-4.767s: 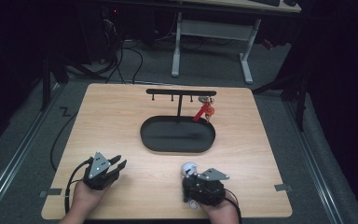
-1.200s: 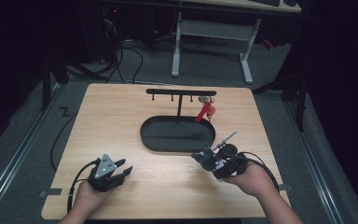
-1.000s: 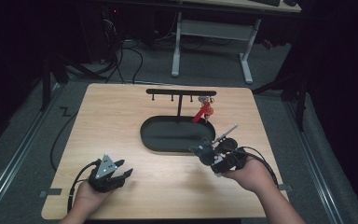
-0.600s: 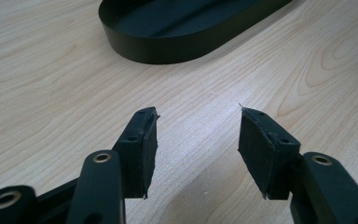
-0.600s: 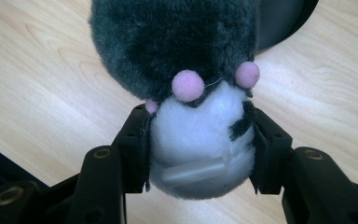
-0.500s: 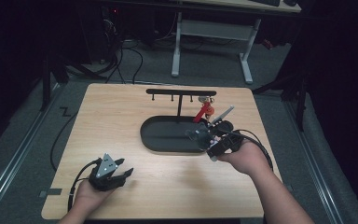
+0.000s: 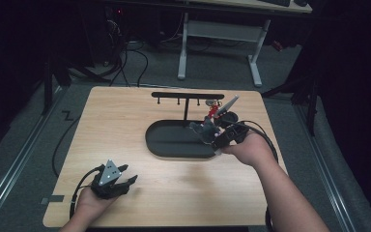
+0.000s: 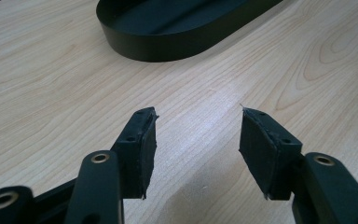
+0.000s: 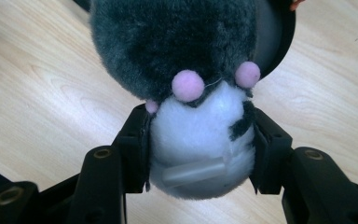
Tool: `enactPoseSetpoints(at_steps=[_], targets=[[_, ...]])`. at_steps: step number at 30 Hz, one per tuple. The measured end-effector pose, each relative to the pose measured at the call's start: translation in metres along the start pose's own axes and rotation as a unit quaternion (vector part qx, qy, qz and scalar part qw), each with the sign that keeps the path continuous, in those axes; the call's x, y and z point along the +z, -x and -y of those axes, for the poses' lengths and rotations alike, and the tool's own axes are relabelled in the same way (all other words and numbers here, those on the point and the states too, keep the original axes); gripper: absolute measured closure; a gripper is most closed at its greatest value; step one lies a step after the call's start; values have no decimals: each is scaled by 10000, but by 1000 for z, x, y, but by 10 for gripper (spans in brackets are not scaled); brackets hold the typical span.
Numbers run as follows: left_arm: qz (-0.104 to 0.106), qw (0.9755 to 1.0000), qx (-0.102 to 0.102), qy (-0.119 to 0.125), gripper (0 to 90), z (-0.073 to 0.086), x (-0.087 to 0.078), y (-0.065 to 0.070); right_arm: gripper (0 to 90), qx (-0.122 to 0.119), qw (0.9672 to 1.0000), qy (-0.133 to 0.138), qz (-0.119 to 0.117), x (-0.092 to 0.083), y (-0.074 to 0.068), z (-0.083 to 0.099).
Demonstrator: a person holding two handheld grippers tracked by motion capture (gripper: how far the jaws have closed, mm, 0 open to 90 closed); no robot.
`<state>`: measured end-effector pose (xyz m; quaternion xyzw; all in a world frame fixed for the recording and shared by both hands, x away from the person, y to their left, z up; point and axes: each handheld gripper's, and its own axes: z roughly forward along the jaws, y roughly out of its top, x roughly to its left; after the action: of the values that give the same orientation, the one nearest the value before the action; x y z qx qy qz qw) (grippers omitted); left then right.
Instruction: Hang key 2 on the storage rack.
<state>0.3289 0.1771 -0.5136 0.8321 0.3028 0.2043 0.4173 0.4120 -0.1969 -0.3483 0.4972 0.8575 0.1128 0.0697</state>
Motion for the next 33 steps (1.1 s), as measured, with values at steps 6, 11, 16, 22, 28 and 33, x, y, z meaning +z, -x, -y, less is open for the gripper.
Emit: enactPoseSetpoints(at_steps=[6,11,16,22,28,33], targets=[[-13,10000,14,-12,459,0,-1,2,499,-16,10000,0,86,-4,2,-14],[-24,10000,42,-28,457,1,-2,2,499,81,9998,-52,155,-8,5,-23],[-17,10000,17,-31,456,2,-3,1,499,110,9996,-39,262,-12,7,-31],[24,10000,51,-33,456,1,-4,2,499,244,9988,-27,412,-19,10,-40],[42,10000,64,-14,456,0,-3,2,499,270,9979,88,586,-24,10,-48],[49,10000,57,-4,455,0,-4,2,499,311,9969,160,706,-25,10,-53]])
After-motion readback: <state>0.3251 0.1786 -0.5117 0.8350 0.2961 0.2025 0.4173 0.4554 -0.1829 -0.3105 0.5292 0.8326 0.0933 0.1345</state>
